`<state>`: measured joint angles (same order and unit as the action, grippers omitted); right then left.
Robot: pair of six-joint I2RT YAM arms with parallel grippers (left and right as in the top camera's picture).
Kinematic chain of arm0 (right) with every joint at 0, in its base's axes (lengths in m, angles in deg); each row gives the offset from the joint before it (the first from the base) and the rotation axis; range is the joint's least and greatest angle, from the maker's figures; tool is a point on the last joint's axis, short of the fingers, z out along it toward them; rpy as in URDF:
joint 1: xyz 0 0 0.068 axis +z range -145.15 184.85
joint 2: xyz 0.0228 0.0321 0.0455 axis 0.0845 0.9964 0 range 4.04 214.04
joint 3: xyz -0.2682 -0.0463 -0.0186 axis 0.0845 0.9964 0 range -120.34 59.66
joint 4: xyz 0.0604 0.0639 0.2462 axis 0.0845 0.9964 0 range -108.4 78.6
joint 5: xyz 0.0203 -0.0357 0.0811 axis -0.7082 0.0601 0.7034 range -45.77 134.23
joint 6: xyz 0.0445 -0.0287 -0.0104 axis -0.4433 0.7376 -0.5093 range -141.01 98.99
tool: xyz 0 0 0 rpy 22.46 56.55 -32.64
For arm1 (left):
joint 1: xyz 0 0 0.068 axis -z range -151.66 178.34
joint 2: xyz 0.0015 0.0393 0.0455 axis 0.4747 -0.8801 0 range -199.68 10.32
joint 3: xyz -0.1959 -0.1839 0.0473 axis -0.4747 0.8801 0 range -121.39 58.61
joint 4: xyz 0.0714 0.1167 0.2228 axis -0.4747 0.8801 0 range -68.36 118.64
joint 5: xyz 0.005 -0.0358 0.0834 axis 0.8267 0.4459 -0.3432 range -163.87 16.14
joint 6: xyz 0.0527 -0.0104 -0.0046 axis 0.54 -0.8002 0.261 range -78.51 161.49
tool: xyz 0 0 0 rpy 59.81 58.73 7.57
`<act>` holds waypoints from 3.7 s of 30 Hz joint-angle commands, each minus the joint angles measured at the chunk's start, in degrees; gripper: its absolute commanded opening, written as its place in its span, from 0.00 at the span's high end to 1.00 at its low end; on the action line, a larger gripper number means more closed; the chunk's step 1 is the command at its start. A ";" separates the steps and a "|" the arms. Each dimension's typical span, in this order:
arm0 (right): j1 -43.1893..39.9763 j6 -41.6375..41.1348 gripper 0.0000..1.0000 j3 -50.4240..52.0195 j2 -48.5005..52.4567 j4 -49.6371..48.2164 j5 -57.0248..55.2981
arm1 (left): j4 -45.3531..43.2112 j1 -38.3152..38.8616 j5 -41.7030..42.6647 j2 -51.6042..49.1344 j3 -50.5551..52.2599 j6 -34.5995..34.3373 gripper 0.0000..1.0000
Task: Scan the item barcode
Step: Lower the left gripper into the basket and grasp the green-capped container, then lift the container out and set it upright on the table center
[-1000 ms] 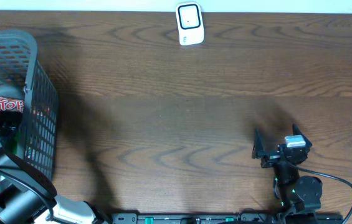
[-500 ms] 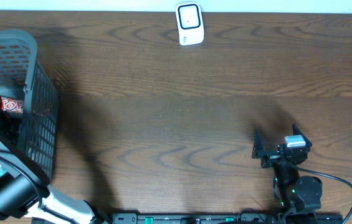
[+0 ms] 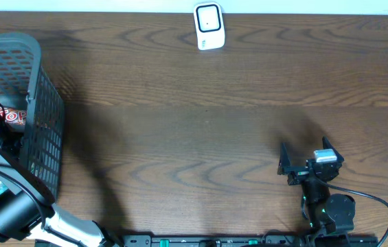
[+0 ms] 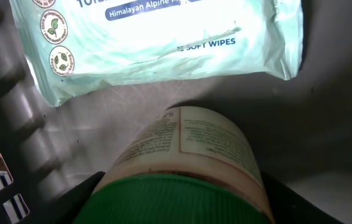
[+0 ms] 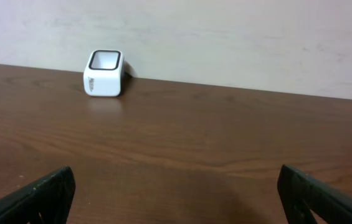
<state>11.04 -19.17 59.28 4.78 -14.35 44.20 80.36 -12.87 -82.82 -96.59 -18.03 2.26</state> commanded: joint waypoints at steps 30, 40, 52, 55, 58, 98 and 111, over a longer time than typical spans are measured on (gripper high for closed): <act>0.22 -0.96 0.01 0.07 0.04 0.24 -0.52 | 5.29 29.38 25.18 40.19 -13.81 -14.23 0.41; 0.22 -0.96 0.01 0.07 0.04 0.24 -0.52 | 8.20 54.14 3.48 27.82 -6.29 -40.72 0.41; 0.22 -0.96 0.01 0.07 0.04 0.24 -0.52 | 8.07 63.23 2.45 9.68 -0.24 -66.79 0.41; 0.22 -0.96 0.01 0.07 0.04 0.24 -0.52 | 6.86 63.69 4.04 6.58 -0.22 -70.71 0.41; 0.22 -0.96 0.01 0.07 0.04 0.24 -0.52 | 3.65 63.69 6.62 4.85 -0.22 -71.93 0.41; 0.22 -0.96 0.01 0.07 0.04 0.24 -0.52 | -12.28 65.33 0.11 32.09 -4.37 -44.35 0.09; 0.22 -0.96 0.01 0.07 0.04 0.24 -0.52 | -9.46 32.79 -23.69 55.54 -12.63 -3.61 0.08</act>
<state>11.09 -19.17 59.28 4.80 -14.35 44.20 70.43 29.42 -106.38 -39.50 -30.81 -9.12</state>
